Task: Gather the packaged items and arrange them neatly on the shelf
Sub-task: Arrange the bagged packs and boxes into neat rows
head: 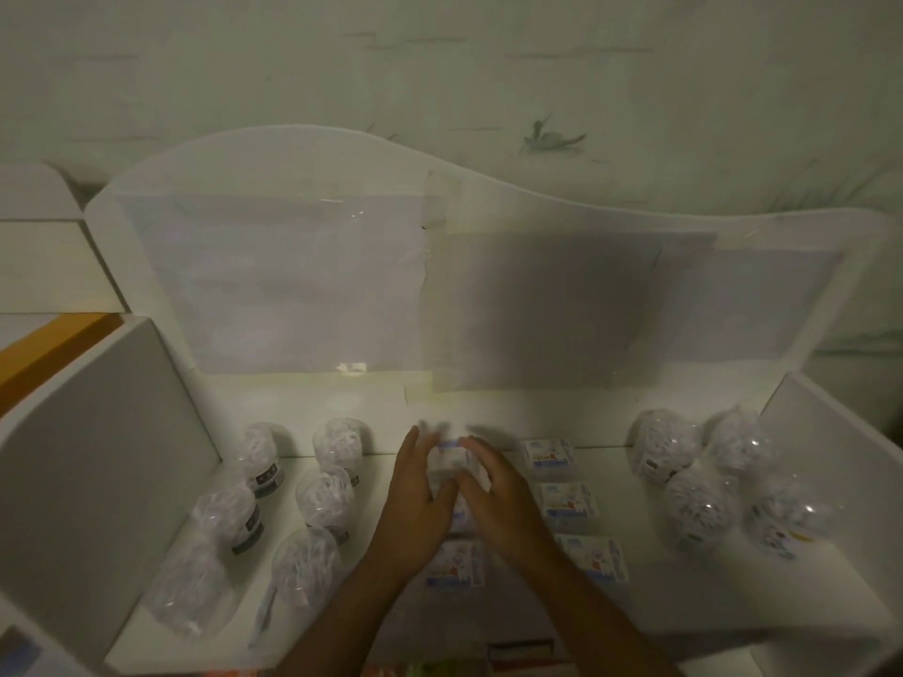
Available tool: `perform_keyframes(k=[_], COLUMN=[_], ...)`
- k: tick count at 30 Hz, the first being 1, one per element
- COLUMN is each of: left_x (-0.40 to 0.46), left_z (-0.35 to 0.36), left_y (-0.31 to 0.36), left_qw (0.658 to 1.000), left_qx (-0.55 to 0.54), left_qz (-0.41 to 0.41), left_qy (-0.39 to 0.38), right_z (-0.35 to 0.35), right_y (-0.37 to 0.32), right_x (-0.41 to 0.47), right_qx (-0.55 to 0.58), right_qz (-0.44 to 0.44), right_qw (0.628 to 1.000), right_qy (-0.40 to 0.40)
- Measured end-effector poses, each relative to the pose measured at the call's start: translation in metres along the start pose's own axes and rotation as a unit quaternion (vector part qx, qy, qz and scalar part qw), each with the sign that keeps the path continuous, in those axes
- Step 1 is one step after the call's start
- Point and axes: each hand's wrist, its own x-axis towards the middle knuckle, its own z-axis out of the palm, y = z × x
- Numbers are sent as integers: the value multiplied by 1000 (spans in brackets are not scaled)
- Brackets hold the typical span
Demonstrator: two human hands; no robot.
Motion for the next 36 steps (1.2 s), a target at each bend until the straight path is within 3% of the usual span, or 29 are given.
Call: perform_keyframes(k=[3,10,17,20,36], left_x=[14,8,-11,-14,-9], left_z=[6,79,121,129,131], left_y=[18,47,38,40,30], left_qw=[996,993,984,976,984], left_qx=[60,13,-137,-160,-137], left_qz=[59,41,-112,-146,-108], left_qy=[-26,-112,-19,-14,-16], right_z=[-36,-115,-121,-111,-94], right_y=[-15,25,79,85,71], right_x=[10,-2,-13,-12,-17], right_qx=[-81,-138,25,91,129], right_qz=[-46,-27,52,81,42], right_qw=[996,988,998,992,990], right_qy=[-1,62,33,38,36])
